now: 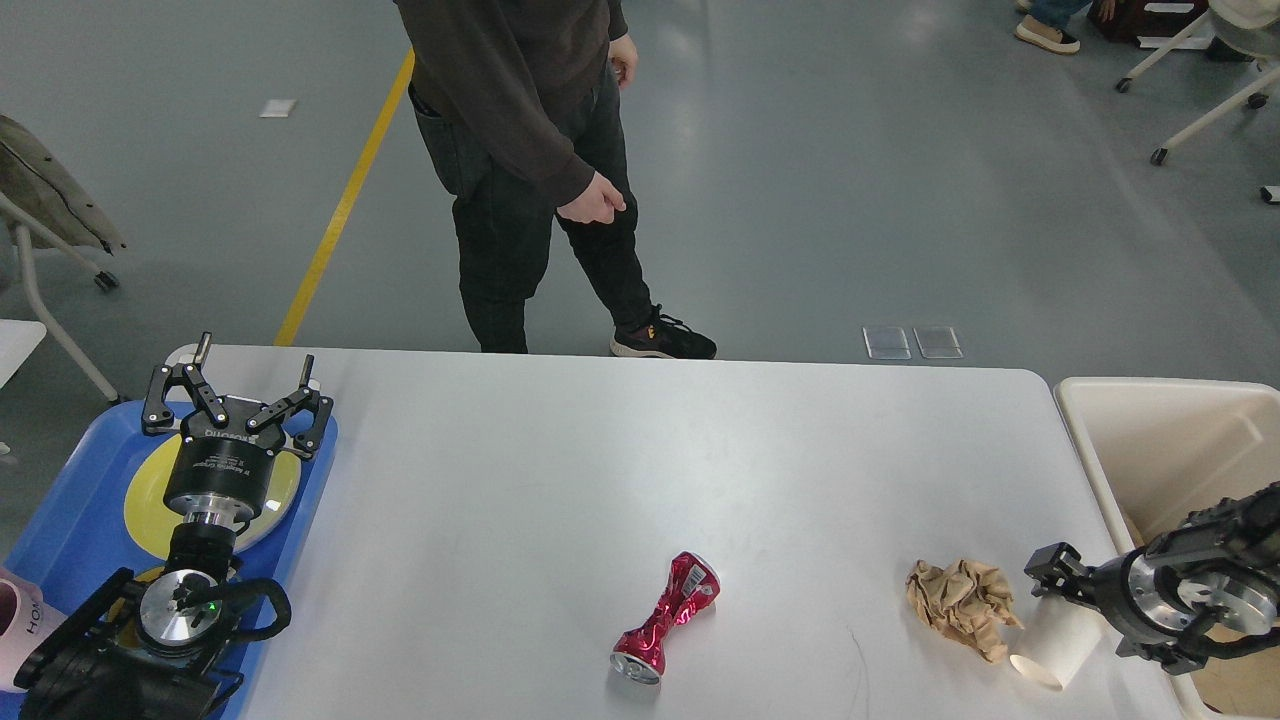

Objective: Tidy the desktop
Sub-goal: 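Lower the right gripper onto the white paper cup and grasp it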

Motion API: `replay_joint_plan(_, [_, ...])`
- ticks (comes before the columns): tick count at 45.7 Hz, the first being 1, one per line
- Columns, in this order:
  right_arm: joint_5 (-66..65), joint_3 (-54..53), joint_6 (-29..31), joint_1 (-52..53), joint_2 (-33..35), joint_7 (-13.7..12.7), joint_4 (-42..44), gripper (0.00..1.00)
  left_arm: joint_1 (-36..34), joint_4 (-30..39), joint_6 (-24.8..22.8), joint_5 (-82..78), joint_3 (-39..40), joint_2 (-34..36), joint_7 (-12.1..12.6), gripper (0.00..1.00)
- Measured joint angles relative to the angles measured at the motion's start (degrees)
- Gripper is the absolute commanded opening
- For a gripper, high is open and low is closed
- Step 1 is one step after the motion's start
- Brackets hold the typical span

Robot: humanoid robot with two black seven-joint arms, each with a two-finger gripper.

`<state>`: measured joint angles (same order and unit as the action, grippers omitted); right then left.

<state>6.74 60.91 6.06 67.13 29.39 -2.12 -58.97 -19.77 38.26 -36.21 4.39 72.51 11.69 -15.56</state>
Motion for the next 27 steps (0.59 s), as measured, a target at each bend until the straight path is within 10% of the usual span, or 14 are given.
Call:
replay_joint_plan(20, [0.02,-1.75,0.95,-1.44,-0.48,0.01,0.43,0.0,0.0,0.05,0.0,0.0,0.0,0.0,0.03,0.96])
replay_joint_plan(27, [-0.04,-1.76,0.94,-1.09,-0.94,0.03,0.12,0.0,-0.01,0.07,0.0,0.0,0.0,0.0,0.03,0.96])
